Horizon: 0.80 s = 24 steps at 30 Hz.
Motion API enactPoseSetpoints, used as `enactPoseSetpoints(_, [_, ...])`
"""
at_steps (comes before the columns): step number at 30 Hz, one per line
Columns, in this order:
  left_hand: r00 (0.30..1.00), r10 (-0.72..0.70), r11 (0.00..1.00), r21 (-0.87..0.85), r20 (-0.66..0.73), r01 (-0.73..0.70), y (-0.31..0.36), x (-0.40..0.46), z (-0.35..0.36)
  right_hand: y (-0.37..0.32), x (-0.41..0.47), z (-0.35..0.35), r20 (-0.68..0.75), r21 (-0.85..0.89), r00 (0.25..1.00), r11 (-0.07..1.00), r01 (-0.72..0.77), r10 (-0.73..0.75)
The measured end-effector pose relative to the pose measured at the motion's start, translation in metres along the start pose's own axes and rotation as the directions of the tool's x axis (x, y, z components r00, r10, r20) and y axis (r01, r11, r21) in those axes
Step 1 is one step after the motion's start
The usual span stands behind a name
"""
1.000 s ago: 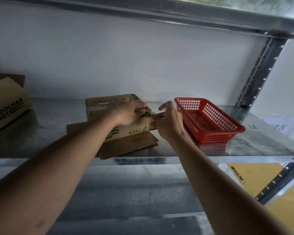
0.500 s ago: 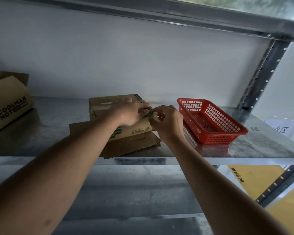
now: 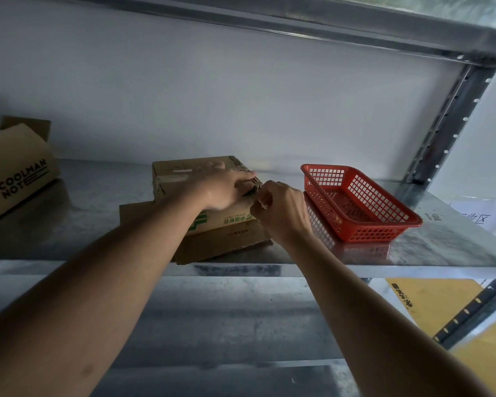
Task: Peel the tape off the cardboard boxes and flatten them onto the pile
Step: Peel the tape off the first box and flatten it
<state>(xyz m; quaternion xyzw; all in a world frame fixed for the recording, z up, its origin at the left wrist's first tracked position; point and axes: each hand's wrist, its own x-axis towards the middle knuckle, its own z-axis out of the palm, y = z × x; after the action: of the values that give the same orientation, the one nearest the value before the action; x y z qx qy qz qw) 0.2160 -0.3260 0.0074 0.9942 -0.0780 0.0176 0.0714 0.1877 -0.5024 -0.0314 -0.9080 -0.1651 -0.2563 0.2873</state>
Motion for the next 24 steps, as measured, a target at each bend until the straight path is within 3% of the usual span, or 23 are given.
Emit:
enactPoseSetpoints(6, [1.0, 0.027, 0.999, 0.027, -0.005, -0.027, 0.001, 0.0, -0.002, 0.003, -0.002, 0.002, -0.069, 0.309, 0.976, 0.935, -0.177, 0.208])
enactPoseSetpoints(10, [0.999, 0.032, 0.999, 0.03, -0.004, -0.032, 0.001, 0.001, -0.002, 0.002, -0.004, 0.008, -0.141, 0.362, 0.951, 0.908, -0.209, 0.275])
enactPoseSetpoints(16, [1.0, 0.016, 1.0, -0.015, 0.024, -0.015, 0.0, 0.002, -0.001, -0.003, -0.002, 0.013, -0.105, 0.373, 0.962, 0.907, -0.196, 0.251])
enactPoseSetpoints(21, [0.999, 0.017, 1.0, -0.026, 0.039, -0.016, 0.0, 0.003, -0.002, -0.003, 0.004, 0.018, -0.048, 0.28, 0.954, 0.921, -0.27, 0.294])
enactPoseSetpoints(24, [0.999, 0.015, 0.999, -0.038, 0.039, -0.014, -0.002, 0.004, -0.002, -0.004, 0.008, 0.016, -0.072, 0.201, 0.967, 0.954, -0.224, 0.243])
